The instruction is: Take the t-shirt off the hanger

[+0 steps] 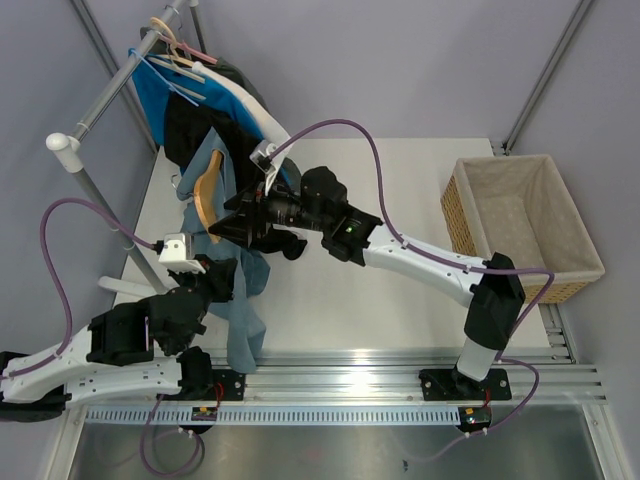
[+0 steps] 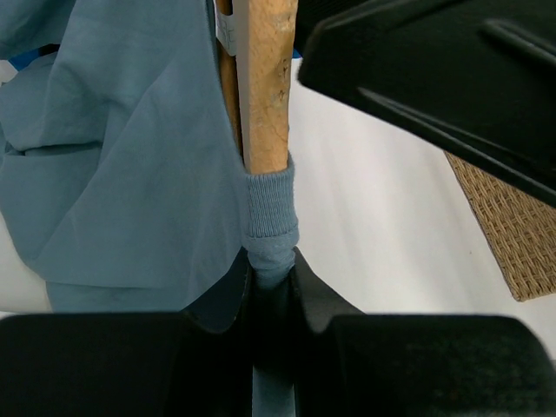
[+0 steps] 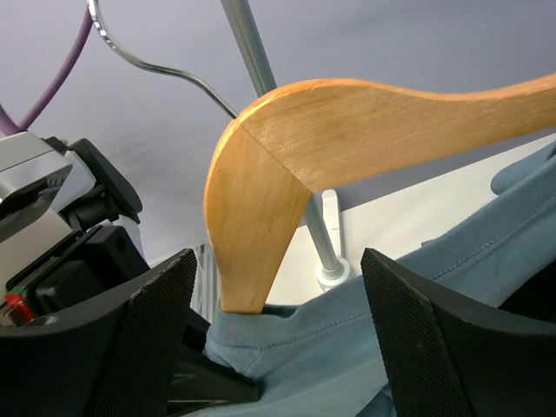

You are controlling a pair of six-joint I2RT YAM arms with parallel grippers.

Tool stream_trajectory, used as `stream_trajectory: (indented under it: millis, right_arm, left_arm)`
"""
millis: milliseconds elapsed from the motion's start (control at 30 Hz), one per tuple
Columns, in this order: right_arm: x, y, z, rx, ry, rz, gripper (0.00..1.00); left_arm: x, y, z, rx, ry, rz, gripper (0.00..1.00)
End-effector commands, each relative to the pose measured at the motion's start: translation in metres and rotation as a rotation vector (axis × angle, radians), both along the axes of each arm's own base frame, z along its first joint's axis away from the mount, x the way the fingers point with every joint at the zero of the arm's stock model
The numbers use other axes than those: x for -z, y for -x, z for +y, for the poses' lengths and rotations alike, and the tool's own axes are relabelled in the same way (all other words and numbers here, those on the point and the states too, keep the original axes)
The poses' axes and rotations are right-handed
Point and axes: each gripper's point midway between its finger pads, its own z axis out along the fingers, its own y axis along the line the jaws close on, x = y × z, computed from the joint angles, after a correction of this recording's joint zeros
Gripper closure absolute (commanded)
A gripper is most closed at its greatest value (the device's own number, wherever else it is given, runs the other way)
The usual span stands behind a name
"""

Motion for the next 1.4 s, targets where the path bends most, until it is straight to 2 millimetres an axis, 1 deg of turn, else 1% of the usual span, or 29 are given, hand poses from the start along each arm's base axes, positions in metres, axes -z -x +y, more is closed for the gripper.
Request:
stream_trajectory:
  millis: [0, 233, 333, 367, 400, 433, 467, 500, 633, 667, 733, 767, 833, 867, 900, 933, 967, 1000, 1033, 1067, 1100, 1133, 1167, 1200, 1233, 1267, 1300, 1333, 1367]
  right_arm:
    - [-0.035, 0.007, 0.004, -0.038, -0.092, -0.022, 0.17]
    - [-0.033, 0.01, 0.012, -0.054, -0.096, -0.023, 0.19]
    - [-0.035, 0.016, 0.014, -0.072, -0.099, -0.045, 0.21]
    - [-0.038, 0.019, 0.015, -0.082, -0.102, -0.048, 0.22]
    - [-0.036, 0.02, 0.016, -0.088, -0.091, -0.039, 0.23]
    - [-0.035, 0.02, 0.017, -0.093, -0.084, -0.033, 0.27]
    - [-0.037, 0.021, 0.017, -0.098, -0.084, -0.029, 0.29]
    - [-0.033, 0.02, 0.019, -0.101, -0.073, -0.017, 0.3]
    - [-0.03, 0.024, 0.021, -0.125, -0.07, 0.014, 0.39]
    - [-0.028, 0.024, 0.022, -0.125, -0.065, 0.02, 0.46]
    - [-0.027, 0.026, 0.021, -0.123, -0.061, 0.02, 0.56]
    - [-0.027, 0.028, 0.02, -0.125, -0.059, 0.022, 0.67]
    - [-0.028, 0.031, 0.018, -0.139, -0.063, 0.023, 0.79]
    - [-0.031, 0.034, 0.015, -0.146, -0.068, 0.024, 0.88]
    - [-0.034, 0.036, 0.013, -0.147, -0.075, 0.028, 1.0]
    - [-0.036, 0.039, 0.012, -0.156, -0.08, 0.043, 1.0]
    - [-0.04, 0.045, 0.006, -0.172, -0.086, 0.043, 1.0]
    - [-0.044, 0.049, 0.003, -0.182, -0.094, 0.043, 1.0]
    - [-0.046, 0.053, -0.001, -0.193, -0.096, 0.058, 1.0]
    - [-0.048, 0.063, -0.011, -0.215, -0.093, 0.061, 1.0]
    - [-0.046, 0.068, -0.016, -0.226, -0.084, 0.07, 1.0]
    - [-0.046, 0.072, -0.022, -0.23, -0.079, 0.078, 1.0]
    - [-0.042, 0.083, -0.036, -0.24, -0.059, 0.091, 1.0]
    - [-0.039, 0.086, -0.043, -0.237, -0.045, 0.096, 1.0]
    - [-0.037, 0.09, -0.05, -0.236, -0.033, 0.101, 1.0]
    - [-0.033, 0.099, -0.065, -0.237, -0.01, 0.115, 1.0]
    - [-0.031, 0.105, -0.073, -0.241, 0.003, 0.113, 1.0]
    - [-0.029, 0.11, -0.081, -0.248, 0.017, 0.115, 1.0]
    - [-0.026, 0.12, -0.098, -0.244, 0.044, 0.13, 1.0]
  left_arm:
    - [0.002, 0.015, -0.031, 0.17, 0.036, 0.04, 1.0]
    - [0.004, 0.017, -0.035, 0.189, 0.039, 0.051, 1.0]
    - [0.005, 0.021, -0.042, 0.227, 0.037, 0.067, 1.0]
    - [0.004, 0.023, -0.045, 0.245, 0.04, 0.071, 1.0]
    - [0.004, 0.024, -0.047, 0.259, 0.042, 0.074, 1.0]
    - [0.004, 0.026, -0.05, 0.274, 0.043, 0.08, 1.0]
    - [0.003, 0.028, -0.051, 0.29, 0.049, 0.084, 1.0]
    - [0.003, 0.029, -0.051, 0.297, 0.051, 0.084, 1.0]
    - [0.004, 0.029, -0.049, 0.293, 0.058, 0.084, 1.0]
    - [0.004, 0.03, -0.049, 0.294, 0.061, 0.084, 1.0]
    - [0.005, 0.03, -0.049, 0.296, 0.067, 0.087, 1.0]
    - [0.004, 0.031, -0.049, 0.304, 0.07, 0.087, 1.0]
    - [-0.001, 0.036, -0.052, 0.339, 0.09, 0.088, 1.0]
    - [-0.003, 0.039, -0.054, 0.36, 0.101, 0.09, 0.98]
    - [-0.007, 0.041, -0.055, 0.381, 0.107, 0.085, 0.92]
    - [-0.015, 0.048, -0.056, 0.426, 0.139, 0.081, 0.83]
    - [-0.019, 0.051, -0.056, 0.452, 0.155, 0.077, 0.6]
    - [-0.023, 0.055, -0.056, 0.476, 0.168, 0.072, 0.47]
    - [-0.027, 0.063, -0.057, 0.525, 0.189, 0.074, 0.37]
    - [-0.035, 0.068, -0.052, 0.552, 0.224, 0.059, 0.29]
    - [-0.039, 0.072, -0.048, 0.571, 0.237, 0.046, 0.19]
    - [-0.043, 0.076, -0.045, 0.599, 0.249, 0.036, 0.16]
    - [-0.053, 0.08, -0.033, 0.608, 0.291, 0.0, 0.14]
    - [-0.057, 0.081, -0.026, 0.612, 0.303, -0.024, 0.05]
    - [-0.061, 0.081, -0.017, 0.604, 0.331, -0.042, 0.02]
    - [-0.066, 0.082, -0.009, 0.599, 0.363, -0.059, 0.01]
    - [-0.078, 0.085, 0.008, 0.592, 0.419, -0.097, 0.01]
    - [-0.083, 0.086, 0.016, 0.59, 0.442, -0.116, 0.01]
    - [-0.086, 0.086, 0.022, 0.586, 0.449, -0.136, 0.01]
